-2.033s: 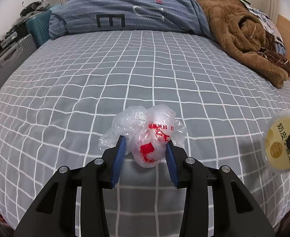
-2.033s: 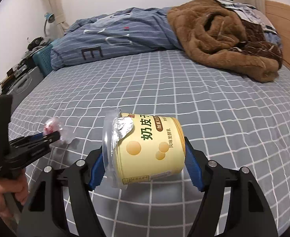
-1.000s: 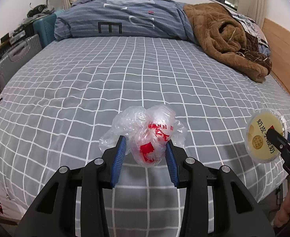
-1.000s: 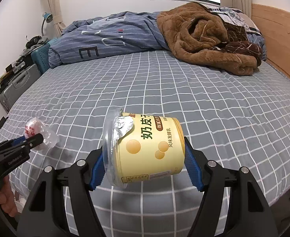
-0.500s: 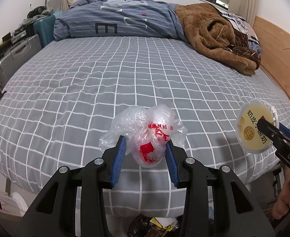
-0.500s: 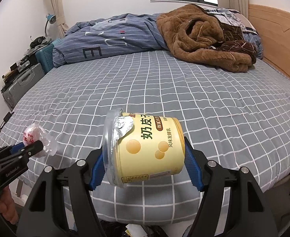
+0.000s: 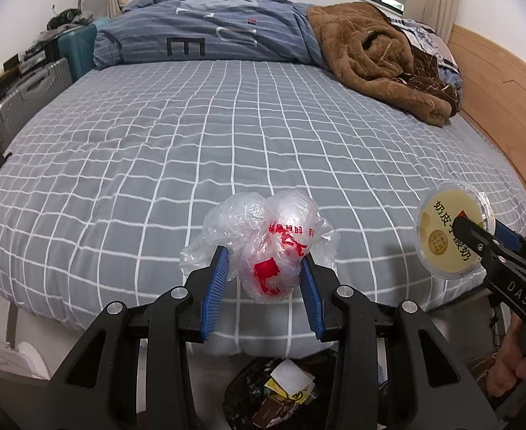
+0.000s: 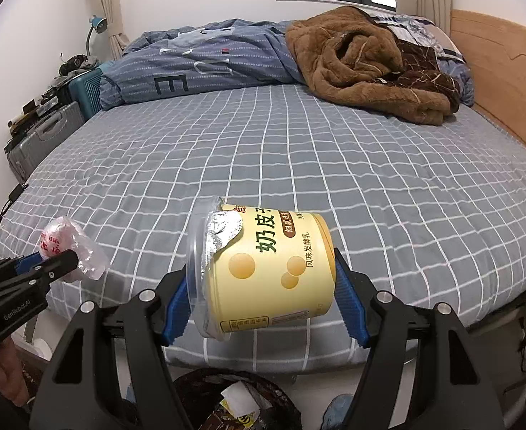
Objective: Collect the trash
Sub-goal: 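Carry the yogurt cup and plastic bag in both grippers down toward the bin, then open the right gripper over the bin while the left gripper releases the plastic bag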
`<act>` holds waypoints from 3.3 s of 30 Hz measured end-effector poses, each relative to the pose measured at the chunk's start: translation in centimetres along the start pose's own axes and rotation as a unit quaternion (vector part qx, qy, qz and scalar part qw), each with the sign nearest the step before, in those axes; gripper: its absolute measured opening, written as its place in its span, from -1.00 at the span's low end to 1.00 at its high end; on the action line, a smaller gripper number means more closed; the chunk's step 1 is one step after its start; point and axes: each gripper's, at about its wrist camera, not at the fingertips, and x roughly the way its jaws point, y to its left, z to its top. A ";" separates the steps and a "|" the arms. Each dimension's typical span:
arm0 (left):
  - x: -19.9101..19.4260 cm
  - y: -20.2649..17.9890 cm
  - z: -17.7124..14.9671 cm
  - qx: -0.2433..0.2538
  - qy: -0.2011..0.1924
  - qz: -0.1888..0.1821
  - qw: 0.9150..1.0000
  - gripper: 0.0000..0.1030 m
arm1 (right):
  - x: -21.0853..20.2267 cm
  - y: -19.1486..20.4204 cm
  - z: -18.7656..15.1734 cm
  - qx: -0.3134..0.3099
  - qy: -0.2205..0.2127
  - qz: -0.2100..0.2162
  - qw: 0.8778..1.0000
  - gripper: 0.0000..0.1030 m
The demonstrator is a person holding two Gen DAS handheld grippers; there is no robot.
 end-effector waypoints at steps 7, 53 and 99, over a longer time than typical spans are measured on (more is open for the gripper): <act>-0.7 -0.5 -2.1 0.003 0.008 -0.004 1.000 -0.26 | -1.1 0.0 -1.9 -0.002 0.008 0.002 1.000 0.28; 0.6 -1.2 -15.8 0.015 0.126 -0.003 0.992 -0.25 | 0.0 3.2 -16.3 -0.034 0.175 0.033 0.983 0.28; 8.1 -5.3 -19.0 0.049 0.206 -0.028 0.977 -0.19 | 2.1 -1.8 -17.1 0.009 0.201 -0.059 0.978 0.85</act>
